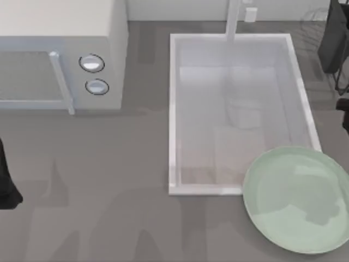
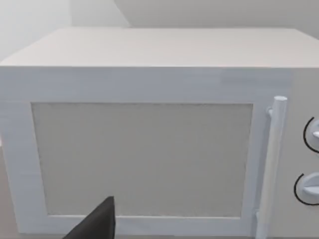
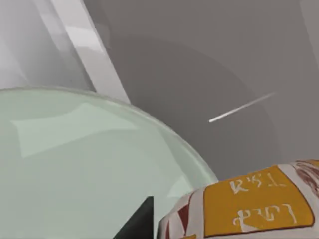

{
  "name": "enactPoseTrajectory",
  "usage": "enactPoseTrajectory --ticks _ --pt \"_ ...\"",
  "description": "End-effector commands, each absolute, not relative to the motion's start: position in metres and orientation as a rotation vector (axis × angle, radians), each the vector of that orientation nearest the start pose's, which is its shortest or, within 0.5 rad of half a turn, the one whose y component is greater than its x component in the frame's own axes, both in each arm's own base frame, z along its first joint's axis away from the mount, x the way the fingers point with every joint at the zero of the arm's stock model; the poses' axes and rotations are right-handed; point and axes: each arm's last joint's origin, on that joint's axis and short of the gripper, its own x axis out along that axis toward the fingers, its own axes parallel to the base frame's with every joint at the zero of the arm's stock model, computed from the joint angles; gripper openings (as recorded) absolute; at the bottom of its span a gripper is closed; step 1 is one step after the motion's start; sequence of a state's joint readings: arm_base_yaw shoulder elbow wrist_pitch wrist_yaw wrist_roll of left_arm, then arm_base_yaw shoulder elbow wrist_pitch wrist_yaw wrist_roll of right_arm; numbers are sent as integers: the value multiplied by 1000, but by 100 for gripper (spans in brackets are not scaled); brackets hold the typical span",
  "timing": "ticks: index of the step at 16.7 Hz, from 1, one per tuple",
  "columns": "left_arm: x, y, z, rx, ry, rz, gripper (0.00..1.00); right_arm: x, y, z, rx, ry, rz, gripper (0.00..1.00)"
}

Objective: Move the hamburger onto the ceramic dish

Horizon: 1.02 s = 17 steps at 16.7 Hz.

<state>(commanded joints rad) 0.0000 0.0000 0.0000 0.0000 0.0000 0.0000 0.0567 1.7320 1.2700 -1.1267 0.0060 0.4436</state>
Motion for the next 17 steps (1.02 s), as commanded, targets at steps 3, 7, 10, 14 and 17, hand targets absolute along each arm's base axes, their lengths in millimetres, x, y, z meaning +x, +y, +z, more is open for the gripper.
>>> enactPoseTrajectory --ticks 3,7,10,14,17 --pt "106 -1 160 0 0 0 100 307 55 195 496 1573 -559 0" --pt "106 -1 160 0 0 0 100 295 89 185 771 1498 -922 0" --pt "106 -1 160 0 0 0 100 287 105 183 946 1395 -1127 0" --pt "106 -1 160 0 0 0 100 282 116 188 1132 1259 -1278 0" --pt "106 -1 160 0 0 0 100 280 118 192 1215 1196 -1316 0"
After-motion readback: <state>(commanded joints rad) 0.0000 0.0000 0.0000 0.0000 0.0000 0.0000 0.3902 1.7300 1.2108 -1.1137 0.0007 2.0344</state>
